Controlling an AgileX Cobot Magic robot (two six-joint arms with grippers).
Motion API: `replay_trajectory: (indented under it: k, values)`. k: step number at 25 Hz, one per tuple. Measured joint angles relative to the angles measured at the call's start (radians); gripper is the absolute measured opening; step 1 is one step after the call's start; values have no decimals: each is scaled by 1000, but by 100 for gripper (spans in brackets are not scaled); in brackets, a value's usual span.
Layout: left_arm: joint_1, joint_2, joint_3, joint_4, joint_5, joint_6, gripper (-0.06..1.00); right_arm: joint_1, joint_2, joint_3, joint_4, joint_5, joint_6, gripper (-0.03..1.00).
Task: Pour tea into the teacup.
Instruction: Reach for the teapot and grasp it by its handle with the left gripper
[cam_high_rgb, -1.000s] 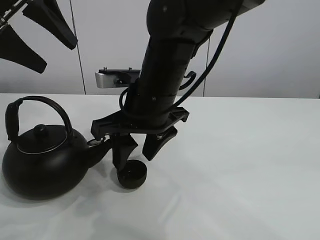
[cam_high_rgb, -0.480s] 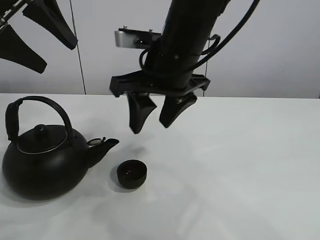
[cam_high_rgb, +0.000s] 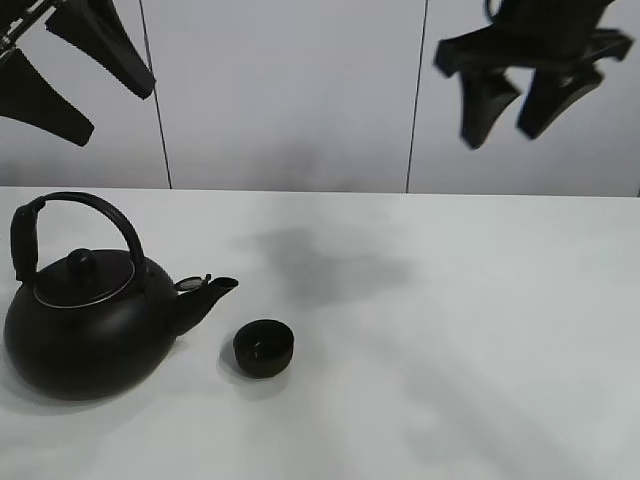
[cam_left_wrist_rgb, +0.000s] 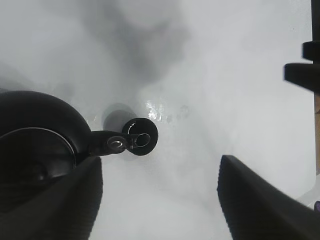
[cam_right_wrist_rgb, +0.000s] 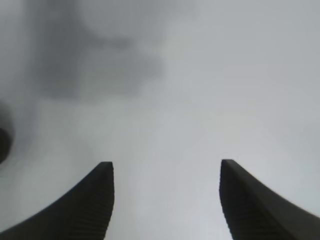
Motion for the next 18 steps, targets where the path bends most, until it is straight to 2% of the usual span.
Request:
replay_trajectory:
  k: [6,11,14,18]
  values:
    - [0,0,0,0,-1,0,48,-246,-215,0,-115,40,-2,42]
    - [0,0,0,0,-2,0,48,-469,-477,0,-134,69,-25,42]
    - [0,0,0,0,-4,0,48,-518,-660,2,-131,88,-26,42]
    - [0,0,0,0,-4,0,48,-479,-911,2,-65,142,-44,42]
